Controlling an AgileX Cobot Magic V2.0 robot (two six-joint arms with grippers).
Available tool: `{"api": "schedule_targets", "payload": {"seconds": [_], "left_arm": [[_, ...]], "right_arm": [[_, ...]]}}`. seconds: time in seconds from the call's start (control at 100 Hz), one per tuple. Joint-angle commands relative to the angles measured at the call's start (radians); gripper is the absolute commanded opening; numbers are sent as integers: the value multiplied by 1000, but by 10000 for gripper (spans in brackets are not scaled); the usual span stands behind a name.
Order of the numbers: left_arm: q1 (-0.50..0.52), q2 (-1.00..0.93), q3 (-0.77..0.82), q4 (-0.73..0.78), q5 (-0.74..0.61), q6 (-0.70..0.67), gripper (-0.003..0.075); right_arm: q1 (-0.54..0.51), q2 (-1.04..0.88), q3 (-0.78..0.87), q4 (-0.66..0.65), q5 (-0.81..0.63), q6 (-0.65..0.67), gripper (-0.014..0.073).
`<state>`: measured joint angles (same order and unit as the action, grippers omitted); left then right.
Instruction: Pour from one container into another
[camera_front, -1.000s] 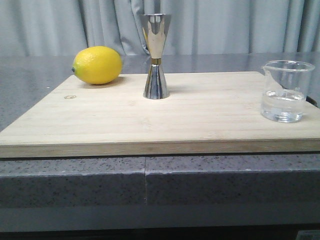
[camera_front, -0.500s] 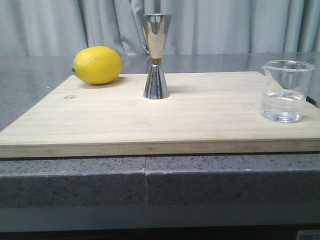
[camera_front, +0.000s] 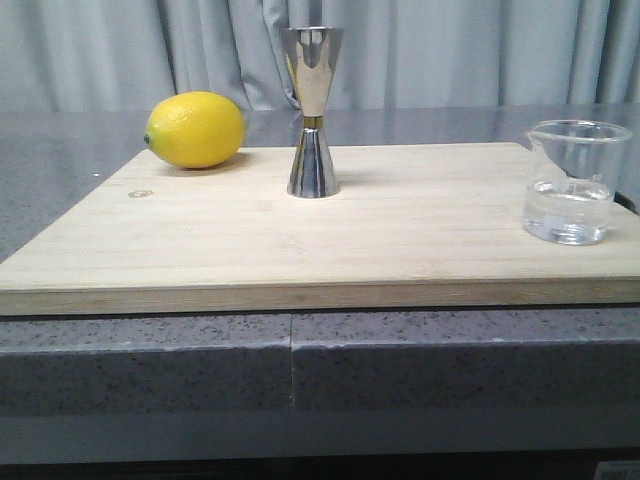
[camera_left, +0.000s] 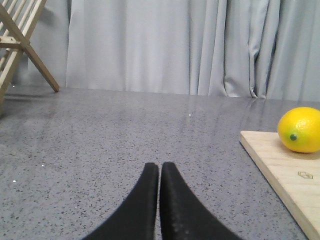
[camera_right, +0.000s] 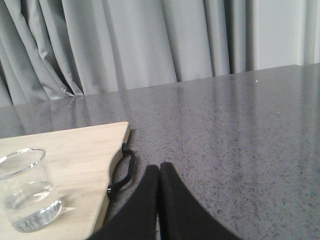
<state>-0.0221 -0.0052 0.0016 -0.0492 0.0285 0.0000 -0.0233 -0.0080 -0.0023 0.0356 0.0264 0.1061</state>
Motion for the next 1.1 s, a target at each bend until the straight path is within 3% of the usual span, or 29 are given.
{"api": "schedule_targets", "payload": {"seconds": [0.0, 0.25, 0.44, 0.68, 1.09], "left_arm": [[2, -24, -47, -26, -76, 0, -21], [2, 80, -289, -22, 119, 0, -21], [2, 233, -475, 18, 240, 16, -21], [2, 324, -541, 18, 233, 16, -21], [2, 326, -541, 18, 247, 16, -21]], "right_arm": [[-6, -19, -80, -10, -26, -3, -64], [-6, 120, -359, -77, 253, -20, -64], [-6, 279, -529, -126, 348, -30, -64], [-6, 383, -583, -118, 305, -30, -64], [-6, 385, -583, -118, 298, -30, -64]]}}
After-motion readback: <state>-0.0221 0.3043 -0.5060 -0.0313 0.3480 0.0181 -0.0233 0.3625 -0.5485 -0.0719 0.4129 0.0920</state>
